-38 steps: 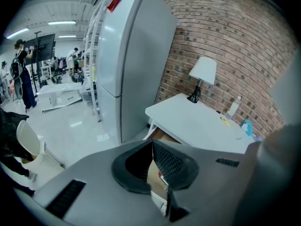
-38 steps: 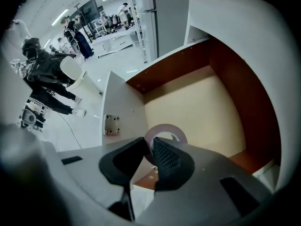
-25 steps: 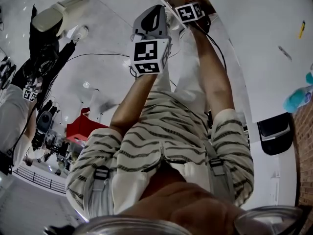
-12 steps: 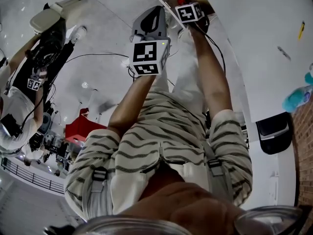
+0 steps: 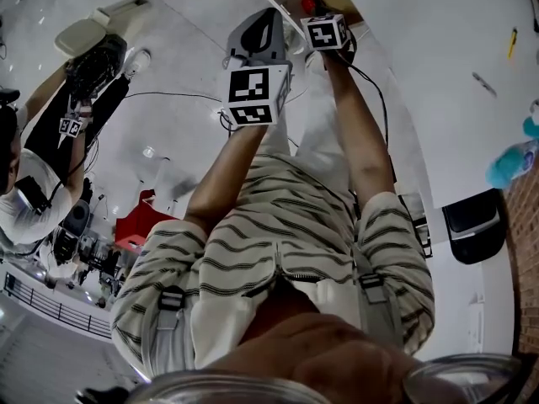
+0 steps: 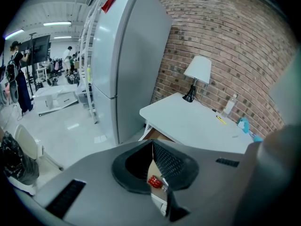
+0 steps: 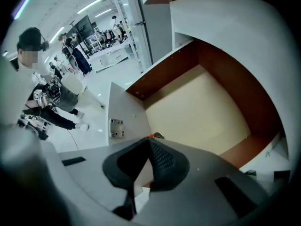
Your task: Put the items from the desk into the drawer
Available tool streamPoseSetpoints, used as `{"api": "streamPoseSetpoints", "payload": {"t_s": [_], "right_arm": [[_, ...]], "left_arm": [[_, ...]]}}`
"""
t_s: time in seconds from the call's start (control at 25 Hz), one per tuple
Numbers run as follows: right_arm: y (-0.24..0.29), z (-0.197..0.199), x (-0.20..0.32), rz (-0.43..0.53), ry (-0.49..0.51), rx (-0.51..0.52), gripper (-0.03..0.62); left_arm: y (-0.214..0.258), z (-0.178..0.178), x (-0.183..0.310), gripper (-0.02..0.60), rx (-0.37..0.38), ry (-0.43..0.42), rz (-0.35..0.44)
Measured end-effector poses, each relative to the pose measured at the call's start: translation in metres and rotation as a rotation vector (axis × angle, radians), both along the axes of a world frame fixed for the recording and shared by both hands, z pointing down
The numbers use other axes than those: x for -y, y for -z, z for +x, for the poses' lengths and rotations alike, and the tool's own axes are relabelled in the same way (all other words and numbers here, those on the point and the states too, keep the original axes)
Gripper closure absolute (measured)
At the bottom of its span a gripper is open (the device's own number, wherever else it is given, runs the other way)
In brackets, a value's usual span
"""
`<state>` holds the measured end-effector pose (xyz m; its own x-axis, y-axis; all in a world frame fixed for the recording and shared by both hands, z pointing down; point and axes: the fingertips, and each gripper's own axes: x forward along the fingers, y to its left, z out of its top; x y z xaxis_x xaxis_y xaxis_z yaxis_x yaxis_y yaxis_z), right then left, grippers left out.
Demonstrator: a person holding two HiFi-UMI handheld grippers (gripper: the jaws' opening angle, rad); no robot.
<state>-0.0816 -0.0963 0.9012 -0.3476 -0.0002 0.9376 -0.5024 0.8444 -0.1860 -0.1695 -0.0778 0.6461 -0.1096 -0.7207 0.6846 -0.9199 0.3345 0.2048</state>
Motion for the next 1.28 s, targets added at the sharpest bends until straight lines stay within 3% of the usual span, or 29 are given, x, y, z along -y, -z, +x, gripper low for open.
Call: {"api": "streamPoseSetpoints", "payload": {"t_s": [0.48,1.28], "right_arm": [[0.079,-0.008,0.002,0.013,-0.138,0.138,0.583],[0.237,-0.011,0.023,0.131,-0.258,0.357,0.583]], "left_arm": [[0.03,0.002,0.006,0.575,0.016,-0.016,0.021],[0.097,0.006,0.012,0.577,0.037,-0.04,0.091]]}}
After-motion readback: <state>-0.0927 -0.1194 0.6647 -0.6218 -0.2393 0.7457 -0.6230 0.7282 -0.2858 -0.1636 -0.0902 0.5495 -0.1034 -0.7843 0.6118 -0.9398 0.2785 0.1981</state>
